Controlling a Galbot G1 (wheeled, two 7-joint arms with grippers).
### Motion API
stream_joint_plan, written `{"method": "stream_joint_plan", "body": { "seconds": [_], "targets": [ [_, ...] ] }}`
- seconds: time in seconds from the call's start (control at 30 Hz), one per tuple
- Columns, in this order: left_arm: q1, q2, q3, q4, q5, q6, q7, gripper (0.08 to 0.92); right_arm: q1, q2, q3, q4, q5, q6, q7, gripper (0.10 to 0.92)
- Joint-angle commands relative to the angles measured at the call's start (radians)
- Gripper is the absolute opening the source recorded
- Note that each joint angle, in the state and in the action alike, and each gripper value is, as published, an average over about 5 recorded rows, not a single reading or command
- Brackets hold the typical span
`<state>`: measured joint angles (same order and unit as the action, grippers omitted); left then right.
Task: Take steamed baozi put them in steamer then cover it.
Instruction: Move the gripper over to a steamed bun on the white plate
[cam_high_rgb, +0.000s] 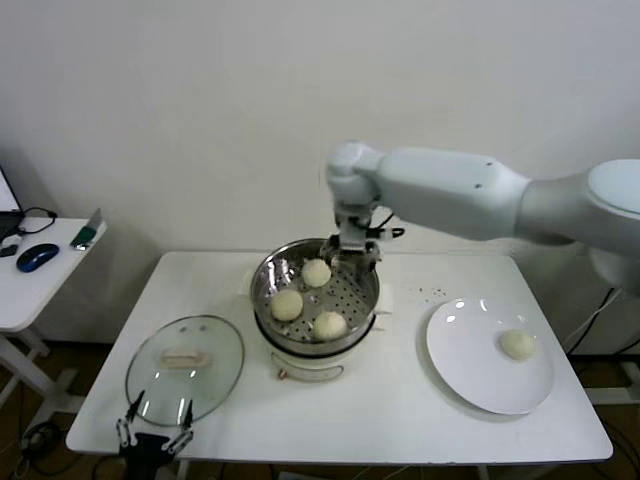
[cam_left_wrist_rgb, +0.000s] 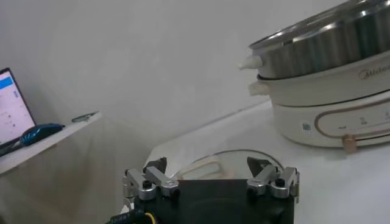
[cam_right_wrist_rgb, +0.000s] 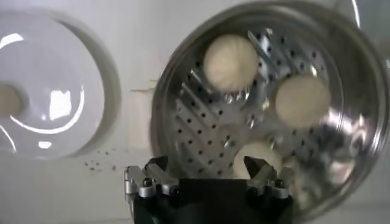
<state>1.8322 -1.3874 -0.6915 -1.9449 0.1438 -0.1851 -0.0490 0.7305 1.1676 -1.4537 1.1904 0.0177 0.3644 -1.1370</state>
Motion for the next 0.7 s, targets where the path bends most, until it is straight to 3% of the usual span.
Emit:
{"method": "stream_joint_plan", "body": {
  "seconds": [0.03,0.33,0.7],
  "targets": [
    [-0.018,0.0,0.007,-0.003,0.003,0.01,0.001,0.823,0.044,-0.364,-0.097,0.023,0.299,-0.515,0.104,0.823],
    [-0.028,-0.003,0.013,-0.018,0.007,0.026,0.003,0.823,-0.294,-0.599,0.134,-0.002,0.161,-0.55,-0.003,0.823],
    [-0.015,-0.015,0.013,-0.024,0.021,0.029,0.002,0.823,-0.687,-0.642,0.506,-0.143,-0.064,-0.463,-0.012,0.823]
  ]
}}
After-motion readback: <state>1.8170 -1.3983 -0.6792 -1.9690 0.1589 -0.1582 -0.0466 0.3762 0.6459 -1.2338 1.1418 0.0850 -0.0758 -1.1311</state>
